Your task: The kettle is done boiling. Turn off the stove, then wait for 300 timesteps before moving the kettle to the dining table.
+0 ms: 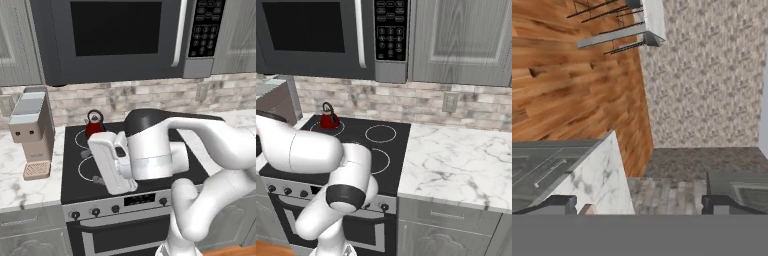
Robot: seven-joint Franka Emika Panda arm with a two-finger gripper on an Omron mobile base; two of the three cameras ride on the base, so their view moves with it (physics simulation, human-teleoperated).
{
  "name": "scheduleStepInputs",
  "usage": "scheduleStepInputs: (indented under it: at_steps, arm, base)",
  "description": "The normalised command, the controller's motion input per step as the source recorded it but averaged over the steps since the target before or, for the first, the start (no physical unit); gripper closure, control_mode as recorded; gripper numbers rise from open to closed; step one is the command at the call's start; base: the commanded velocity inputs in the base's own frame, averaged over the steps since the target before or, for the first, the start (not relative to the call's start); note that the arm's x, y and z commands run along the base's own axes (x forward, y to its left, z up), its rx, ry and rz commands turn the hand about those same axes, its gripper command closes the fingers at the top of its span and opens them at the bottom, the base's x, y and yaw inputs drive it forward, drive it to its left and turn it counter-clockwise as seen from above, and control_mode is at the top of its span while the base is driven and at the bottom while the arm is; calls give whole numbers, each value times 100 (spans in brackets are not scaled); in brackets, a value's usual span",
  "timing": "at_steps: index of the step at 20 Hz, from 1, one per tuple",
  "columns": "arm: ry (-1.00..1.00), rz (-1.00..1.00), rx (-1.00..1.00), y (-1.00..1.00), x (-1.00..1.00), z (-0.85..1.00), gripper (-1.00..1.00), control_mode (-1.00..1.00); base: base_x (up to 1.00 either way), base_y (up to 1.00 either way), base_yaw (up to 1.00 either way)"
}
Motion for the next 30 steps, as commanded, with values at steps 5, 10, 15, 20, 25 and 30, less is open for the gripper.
scheduleStepInputs:
  at_steps: [5,10,15,20,25,30]
  arm:
    - [-24,-1,-35,0,4,89,-100,-100]
    - [-32,0,-31,0,4,79,-100,-100]
    - [-35,0,-30,0,6,77,-100,-100]
    - [-32,0,-29,0,13,79,-100,-100]
    - [-29,0,-26,-3,16,83,-100,-100]
    - [-26,0,-27,-9,15,92,-100,-100]
  base:
    - [0,0,0]
    - [0,0,0]
    - [0,0,0]
    - [0,0,0]
    - [0,0,0]
    - [0,0,0]
